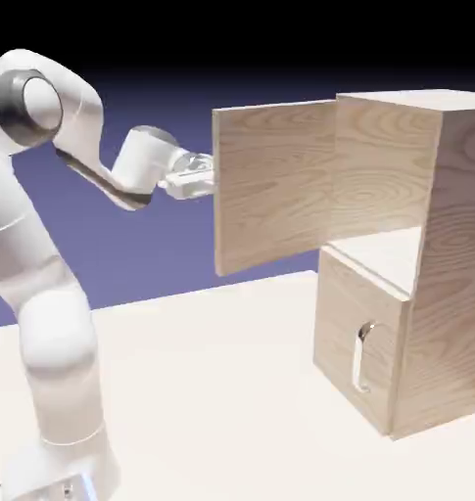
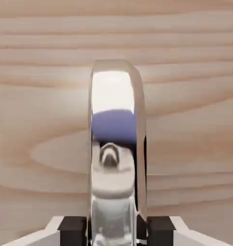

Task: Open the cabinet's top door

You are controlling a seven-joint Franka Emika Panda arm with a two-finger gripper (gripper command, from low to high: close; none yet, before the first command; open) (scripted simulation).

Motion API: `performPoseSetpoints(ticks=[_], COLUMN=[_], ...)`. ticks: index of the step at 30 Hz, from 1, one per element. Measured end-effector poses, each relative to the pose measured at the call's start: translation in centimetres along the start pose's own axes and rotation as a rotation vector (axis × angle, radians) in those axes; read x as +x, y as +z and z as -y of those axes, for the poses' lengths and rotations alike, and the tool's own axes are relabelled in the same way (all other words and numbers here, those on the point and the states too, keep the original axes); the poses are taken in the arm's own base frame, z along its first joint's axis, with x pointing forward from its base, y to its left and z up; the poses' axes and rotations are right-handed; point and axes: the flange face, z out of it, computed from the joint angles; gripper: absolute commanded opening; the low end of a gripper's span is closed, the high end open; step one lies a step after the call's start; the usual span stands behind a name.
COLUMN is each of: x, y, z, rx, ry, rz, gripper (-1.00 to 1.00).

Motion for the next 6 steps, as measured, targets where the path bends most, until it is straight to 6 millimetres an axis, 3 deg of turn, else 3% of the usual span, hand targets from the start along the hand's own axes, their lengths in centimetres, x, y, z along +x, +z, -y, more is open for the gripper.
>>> performPoseSetpoints(ticks=[6], x=[1.1], y=[-2.4], z=[-1.1], rx=[0.074], ry=[0.0], rz=[0.074], gripper=[-1.0])
